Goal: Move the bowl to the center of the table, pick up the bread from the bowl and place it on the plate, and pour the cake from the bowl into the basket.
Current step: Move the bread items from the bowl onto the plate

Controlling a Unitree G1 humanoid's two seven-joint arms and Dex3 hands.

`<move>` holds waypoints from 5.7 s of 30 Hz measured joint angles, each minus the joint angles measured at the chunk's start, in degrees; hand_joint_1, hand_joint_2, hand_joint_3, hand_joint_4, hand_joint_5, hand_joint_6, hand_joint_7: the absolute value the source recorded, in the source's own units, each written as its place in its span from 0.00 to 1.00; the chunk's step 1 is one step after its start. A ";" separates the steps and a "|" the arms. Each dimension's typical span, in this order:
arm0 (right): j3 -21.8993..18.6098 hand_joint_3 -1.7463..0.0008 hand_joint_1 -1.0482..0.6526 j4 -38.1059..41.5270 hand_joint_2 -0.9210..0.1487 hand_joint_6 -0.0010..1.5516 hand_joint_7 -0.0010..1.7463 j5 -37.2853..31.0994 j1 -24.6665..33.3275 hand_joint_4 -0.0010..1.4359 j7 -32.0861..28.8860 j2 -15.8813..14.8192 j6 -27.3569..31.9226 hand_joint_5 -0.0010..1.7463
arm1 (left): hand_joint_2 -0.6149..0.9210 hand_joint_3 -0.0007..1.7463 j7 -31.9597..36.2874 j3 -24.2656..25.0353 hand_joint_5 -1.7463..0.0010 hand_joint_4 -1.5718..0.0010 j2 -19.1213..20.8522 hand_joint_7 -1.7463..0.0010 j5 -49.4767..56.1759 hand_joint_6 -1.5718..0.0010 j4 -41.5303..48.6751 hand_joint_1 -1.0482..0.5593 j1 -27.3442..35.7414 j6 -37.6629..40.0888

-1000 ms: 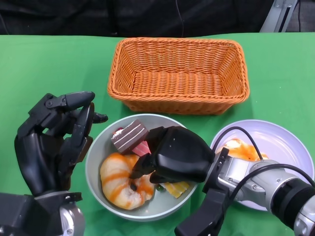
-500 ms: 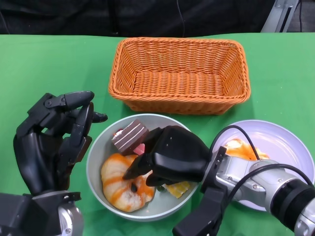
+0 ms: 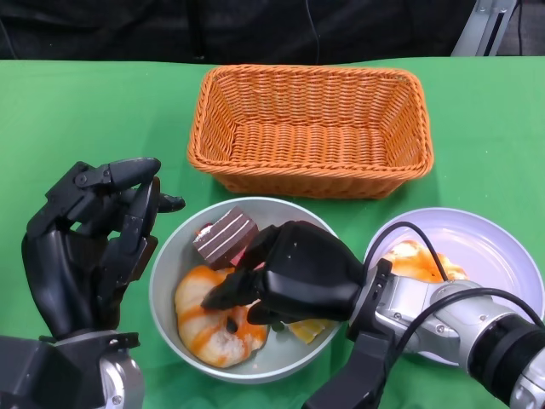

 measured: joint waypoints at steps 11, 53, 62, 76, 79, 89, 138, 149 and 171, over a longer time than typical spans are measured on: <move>0.67 0.98 0.37 -0.17 0.02 0.41 0.00 0.13 0.46 0.56 5.50 1.92 3.43 0.01 | 1.00 0.19 -0.01 0.06 0.33 0.47 0.01 0.66 -0.49 0.35 -1.73 0.55 0.05 0.02; 4.00 0.93 0.31 -0.10 0.00 0.27 0.01 0.82 -0.24 0.29 19.15 6.43 8.26 0.00 | 1.00 0.23 1.12 -0.84 0.30 0.47 -0.66 0.61 2.37 0.37 -2.91 0.56 0.99 0.09; 5.09 0.98 0.29 -2.14 0.02 0.28 0.01 -0.39 0.80 0.28 18.89 6.48 11.83 0.01 | 1.00 0.22 1.65 -1.30 0.29 0.48 -0.65 0.60 2.29 0.38 -4.25 0.56 1.36 0.69; 6.25 0.99 0.44 2.09 0.00 0.33 0.01 -0.80 0.35 0.37 12.59 7.13 10.84 0.03 | 1.00 0.23 1.79 -1.23 0.28 0.47 -0.59 0.59 2.29 0.38 -4.59 0.56 1.41 0.88; 6.32 1.00 0.49 2.32 0.00 0.34 0.01 -0.81 0.23 0.37 13.01 7.30 10.95 0.02 | 1.00 0.24 1.79 -1.23 0.28 0.47 -0.59 0.58 2.31 0.38 -4.58 0.57 1.41 0.79; 7.09 0.99 0.50 5.06 0.03 0.34 0.00 -1.43 -0.86 0.49 8.92 7.92 9.53 0.06 | 1.00 0.24 1.79 -1.22 0.28 0.48 -0.59 0.57 2.38 0.39 -4.58 0.56 1.41 0.29; 6.57 1.00 0.50 17.44 0.04 0.65 0.00 1.77 -4.50 0.57 -5.86 10.56 -1.91 0.51 | 1.00 0.25 1.77 -1.13 0.29 0.47 -0.47 0.55 2.27 0.40 -3.05 0.57 1.43 -1.40; 6.54 1.00 0.48 16.13 0.07 0.61 0.01 1.27 -4.52 0.63 -5.42 9.82 -0.52 0.40 | 1.00 0.23 1.46 -1.14 0.28 0.48 -0.22 0.55 1.28 0.40 -2.67 0.56 1.40 -1.38; 2.47 1.00 0.47 14.28 0.07 0.72 0.01 2.59 -4.55 0.62 -3.59 7.49 -1.53 0.56 | 1.00 0.22 -0.01 -0.28 0.31 0.47 0.01 0.61 -0.65 0.37 -2.51 0.57 1.36 -1.06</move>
